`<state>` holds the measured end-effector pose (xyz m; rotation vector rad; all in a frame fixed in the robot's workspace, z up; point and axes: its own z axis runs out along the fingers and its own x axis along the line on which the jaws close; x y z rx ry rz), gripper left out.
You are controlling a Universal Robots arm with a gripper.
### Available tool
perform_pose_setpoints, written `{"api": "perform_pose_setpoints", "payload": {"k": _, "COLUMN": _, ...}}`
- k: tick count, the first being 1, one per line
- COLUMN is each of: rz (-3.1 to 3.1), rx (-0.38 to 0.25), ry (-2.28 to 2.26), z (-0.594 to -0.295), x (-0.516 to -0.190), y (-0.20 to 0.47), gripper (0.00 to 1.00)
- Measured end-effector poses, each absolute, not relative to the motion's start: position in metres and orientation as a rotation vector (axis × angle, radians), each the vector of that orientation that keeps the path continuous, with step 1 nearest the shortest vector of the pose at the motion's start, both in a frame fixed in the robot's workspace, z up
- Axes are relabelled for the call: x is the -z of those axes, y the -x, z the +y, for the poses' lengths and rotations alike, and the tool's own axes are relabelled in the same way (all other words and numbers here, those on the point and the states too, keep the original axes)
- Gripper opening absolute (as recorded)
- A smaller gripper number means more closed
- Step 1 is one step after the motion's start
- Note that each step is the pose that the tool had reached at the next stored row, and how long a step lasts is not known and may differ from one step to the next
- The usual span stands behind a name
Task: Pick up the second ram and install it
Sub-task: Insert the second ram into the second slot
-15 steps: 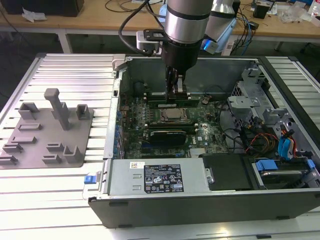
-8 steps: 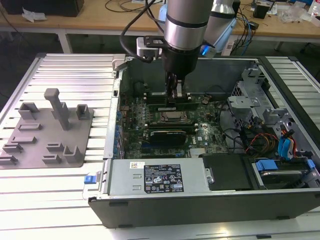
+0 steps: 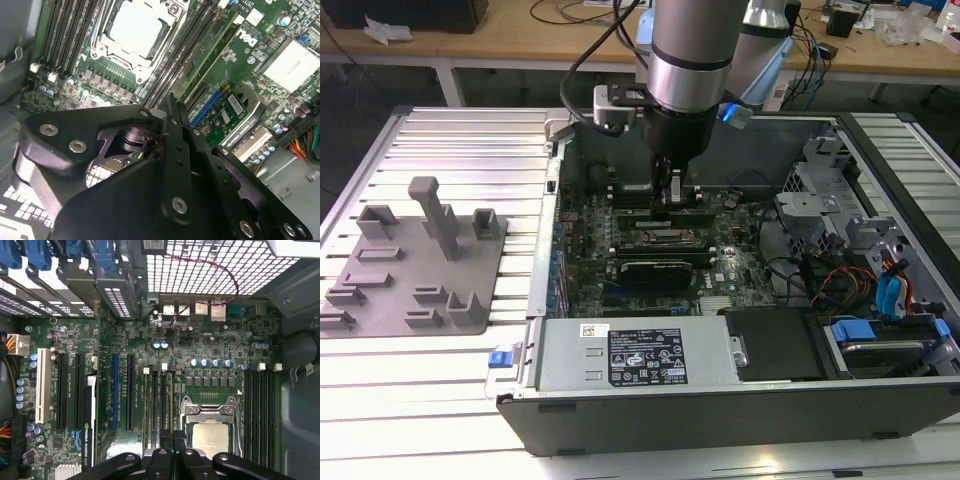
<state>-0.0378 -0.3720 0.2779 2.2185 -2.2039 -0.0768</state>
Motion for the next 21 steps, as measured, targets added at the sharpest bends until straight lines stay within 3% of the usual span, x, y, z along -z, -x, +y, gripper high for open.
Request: {"api": "perform_pose_setpoints", "payload": {"k": 21, "rz": -2.233, "rx": 0.07, "ry": -2.197, "z": -0.373, "x": -0.256, "y": 0.041, "gripper": 0.09}}
